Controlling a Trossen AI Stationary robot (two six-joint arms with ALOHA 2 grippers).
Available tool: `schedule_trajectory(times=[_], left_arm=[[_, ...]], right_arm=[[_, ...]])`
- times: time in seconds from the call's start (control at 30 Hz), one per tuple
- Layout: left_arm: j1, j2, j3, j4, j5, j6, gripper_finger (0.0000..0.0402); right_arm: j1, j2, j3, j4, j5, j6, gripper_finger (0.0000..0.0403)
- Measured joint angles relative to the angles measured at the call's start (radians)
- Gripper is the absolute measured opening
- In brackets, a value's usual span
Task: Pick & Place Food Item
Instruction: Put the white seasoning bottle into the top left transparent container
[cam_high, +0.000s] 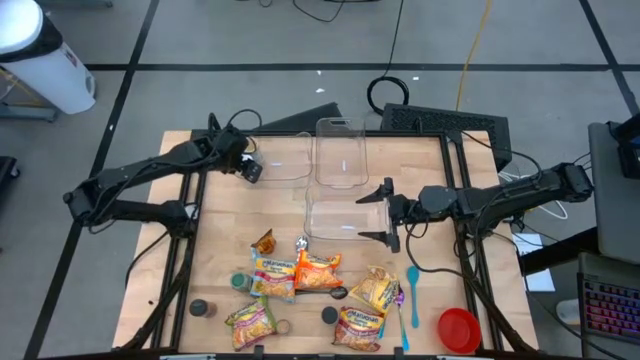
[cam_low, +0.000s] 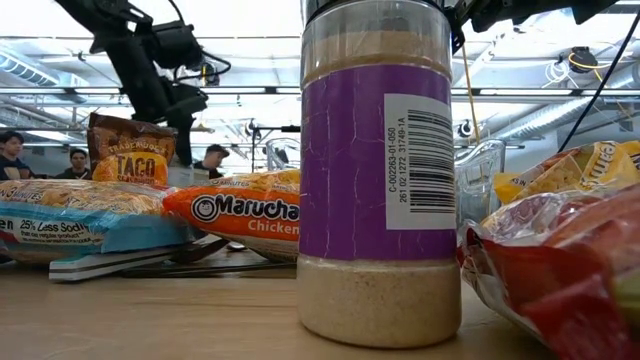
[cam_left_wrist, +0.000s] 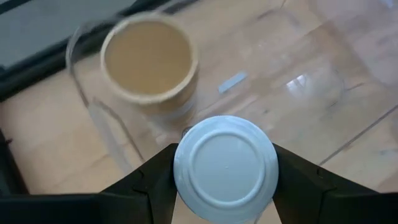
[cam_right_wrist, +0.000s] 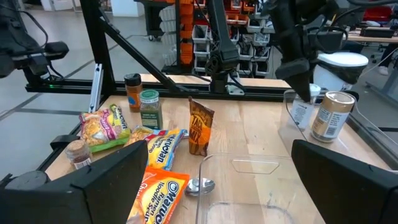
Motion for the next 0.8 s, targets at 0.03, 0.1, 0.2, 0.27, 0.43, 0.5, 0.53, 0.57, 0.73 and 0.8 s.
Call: schedule_trajectory(times=[0.03, 0.1, 0.2, 0.27, 0.43, 0.5, 0.53, 0.57, 0.73, 0.8], left_arm=[[0.002, 0.0, -0.003, 0.006, 0.0, 0.0, 0.021], [0.003, 0.007, -0.005, 0.01, 0.0, -0.005, 0.021], [0.003, 0.012, -0.007, 0.01, 0.0, -0.008, 0.021], [0.003, 0.011, -0.007, 0.028, 0.0, -0.009, 0.021], [0.003, 0.011, -0.007, 0.046, 0.0, -0.014, 0.021], [0.003, 0.011, -0.007, 0.049, 0.0, -0.015, 0.021], [0.003, 0.011, -0.007, 0.049, -0.001, -0.015, 0.021], [0.003, 0.011, -0.007, 0.048, -0.001, -0.016, 0.021], [0.003, 0.033, -0.007, 0.05, -0.002, -0.019, 0.021], [0.003, 0.054, -0.007, 0.052, -0.001, -0.02, 0.021]], right_arm=[[0.0, 0.0, 0.0, 0.0, 0.0, 0.0, 0.0391], [0.0, 0.0, 0.0, 0.0, 0.0, 0.0, 0.0391], [0.0, 0.0, 0.0, 0.0, 0.0, 0.0, 0.0391], [0.0, 0.0, 0.0, 0.0, 0.0, 0.0, 0.0391], [0.0, 0.0, 0.0, 0.0, 0.0, 0.0, 0.0391], [0.0, 0.0, 0.0, 0.0, 0.0, 0.0, 0.0391], [0.0, 0.0, 0.0, 0.0, 0.0, 0.0, 0.0391], [0.0, 0.0, 0.0, 0.0, 0.0, 0.0, 0.0391], [0.0, 0.0, 0.0, 0.0, 0.0, 0.0, 0.0391], [0.0, 0.0, 0.0, 0.0, 0.0, 0.0, 0.0391]])
